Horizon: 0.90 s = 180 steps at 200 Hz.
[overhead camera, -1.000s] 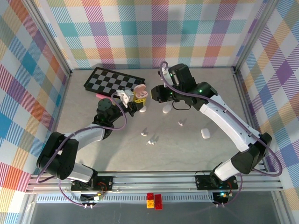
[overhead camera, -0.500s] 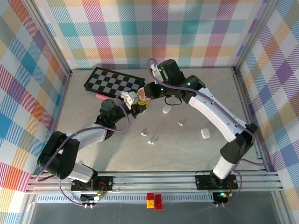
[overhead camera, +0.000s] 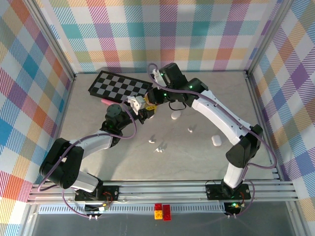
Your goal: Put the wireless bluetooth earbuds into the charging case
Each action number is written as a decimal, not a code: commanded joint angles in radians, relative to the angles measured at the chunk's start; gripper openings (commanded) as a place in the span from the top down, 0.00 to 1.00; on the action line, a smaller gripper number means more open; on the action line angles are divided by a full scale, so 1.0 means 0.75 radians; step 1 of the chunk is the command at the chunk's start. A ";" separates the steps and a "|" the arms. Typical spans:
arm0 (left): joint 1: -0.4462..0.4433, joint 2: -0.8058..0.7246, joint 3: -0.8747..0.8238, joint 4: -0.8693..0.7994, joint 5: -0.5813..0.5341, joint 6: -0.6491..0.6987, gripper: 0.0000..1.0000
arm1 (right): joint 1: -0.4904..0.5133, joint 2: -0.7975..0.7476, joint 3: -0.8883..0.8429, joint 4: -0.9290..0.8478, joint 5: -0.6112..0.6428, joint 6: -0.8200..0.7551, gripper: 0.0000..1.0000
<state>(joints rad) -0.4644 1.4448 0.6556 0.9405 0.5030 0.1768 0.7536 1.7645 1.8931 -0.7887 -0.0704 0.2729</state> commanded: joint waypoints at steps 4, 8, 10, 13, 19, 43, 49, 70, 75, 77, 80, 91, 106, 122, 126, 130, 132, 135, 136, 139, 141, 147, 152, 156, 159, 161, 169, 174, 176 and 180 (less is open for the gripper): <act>-0.017 -0.014 0.046 0.009 -0.008 -0.003 0.83 | 0.013 0.028 0.040 -0.024 0.011 -0.027 0.78; -0.015 -0.016 0.046 0.007 -0.008 -0.004 0.83 | 0.014 0.030 0.039 -0.023 0.010 -0.028 0.78; -0.016 -0.017 0.046 0.007 -0.008 -0.003 0.83 | 0.015 0.030 0.038 -0.022 0.010 -0.029 0.78; -0.017 -0.017 0.046 0.008 -0.008 -0.003 0.83 | 0.016 0.031 0.039 -0.022 0.010 -0.029 0.78; -0.017 -0.018 0.047 0.008 -0.010 -0.004 0.83 | 0.018 0.035 0.036 -0.022 0.010 -0.029 0.78; -0.017 -0.022 0.048 0.006 -0.012 -0.004 0.83 | 0.023 0.042 0.032 -0.024 0.008 -0.029 0.78; -0.017 -0.020 0.048 0.007 -0.013 -0.005 0.83 | 0.024 0.041 0.033 -0.024 0.006 -0.027 0.78; -0.017 -0.016 0.046 0.016 -0.019 -0.010 0.83 | 0.027 0.035 0.028 -0.023 0.003 -0.019 0.78; -0.017 -0.015 0.045 0.021 -0.020 -0.014 0.83 | 0.028 0.029 0.028 -0.022 0.002 -0.018 0.78; -0.017 -0.014 0.045 0.023 -0.019 -0.015 0.83 | 0.028 0.027 0.026 -0.021 0.002 -0.017 0.77; -0.017 -0.014 0.044 0.026 -0.018 -0.016 0.83 | 0.028 0.023 0.025 -0.020 0.003 -0.013 0.76; -0.017 -0.010 0.044 0.040 -0.018 -0.028 0.83 | 0.028 0.012 0.019 -0.013 0.015 -0.007 0.70; -0.017 -0.010 0.037 0.058 -0.018 -0.039 0.83 | 0.028 -0.020 -0.003 0.008 0.033 0.004 0.65; -0.016 -0.012 0.032 0.061 -0.018 -0.043 0.83 | 0.026 -0.058 -0.022 0.026 0.054 0.011 0.61; -0.017 -0.013 0.030 0.060 -0.019 -0.044 0.83 | 0.026 -0.066 -0.028 0.032 0.055 0.012 0.61; -0.017 -0.014 0.030 0.059 -0.018 -0.042 0.83 | 0.026 -0.077 -0.035 0.037 0.059 0.012 0.60; -0.017 -0.014 0.028 0.059 -0.018 -0.042 0.83 | 0.026 -0.082 -0.040 0.040 0.058 0.011 0.60; -0.016 -0.016 0.026 0.059 -0.020 -0.041 0.83 | 0.025 -0.090 -0.045 0.047 0.058 0.010 0.59; -0.017 -0.016 0.026 0.059 -0.020 -0.042 0.83 | 0.026 -0.093 -0.047 0.050 0.058 0.010 0.59; -0.016 -0.017 0.025 0.059 -0.020 -0.042 0.83 | 0.026 -0.103 -0.053 0.057 0.057 0.010 0.58; -0.017 -0.018 0.024 0.059 -0.020 -0.041 0.83 | 0.026 -0.108 -0.057 0.062 0.057 0.009 0.58; -0.017 -0.020 0.022 0.059 -0.020 -0.039 0.83 | 0.026 -0.123 -0.069 0.074 0.055 0.008 0.57; -0.017 -0.022 0.020 0.059 -0.020 -0.039 0.83 | 0.026 -0.135 -0.075 0.083 0.054 0.007 0.56; -0.017 -0.024 0.018 0.059 -0.019 -0.039 0.83 | 0.026 -0.144 -0.078 0.089 0.055 0.008 0.55; -0.017 -0.024 0.018 0.058 -0.018 -0.039 0.83 | 0.025 -0.148 -0.078 0.094 0.056 0.007 0.54; -0.017 -0.026 0.018 0.057 -0.017 -0.038 0.83 | 0.024 -0.152 -0.079 0.096 0.058 0.005 0.54; -0.016 -0.028 0.015 0.053 -0.013 -0.037 0.83 | 0.023 -0.161 -0.073 0.102 0.068 0.004 0.53; -0.017 -0.028 0.014 0.051 -0.009 -0.035 0.83 | 0.020 -0.164 -0.067 0.105 0.076 0.003 0.52; -0.017 -0.030 0.014 0.049 -0.007 -0.034 0.83 | 0.020 -0.165 -0.064 0.105 0.079 0.002 0.52; -0.017 -0.030 0.013 0.047 -0.004 -0.032 0.83 | 0.017 -0.163 -0.056 0.104 0.086 0.002 0.52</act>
<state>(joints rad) -0.4644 1.4448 0.6647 0.9260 0.4847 0.1501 0.7700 1.6859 1.8397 -0.7551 -0.0330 0.2760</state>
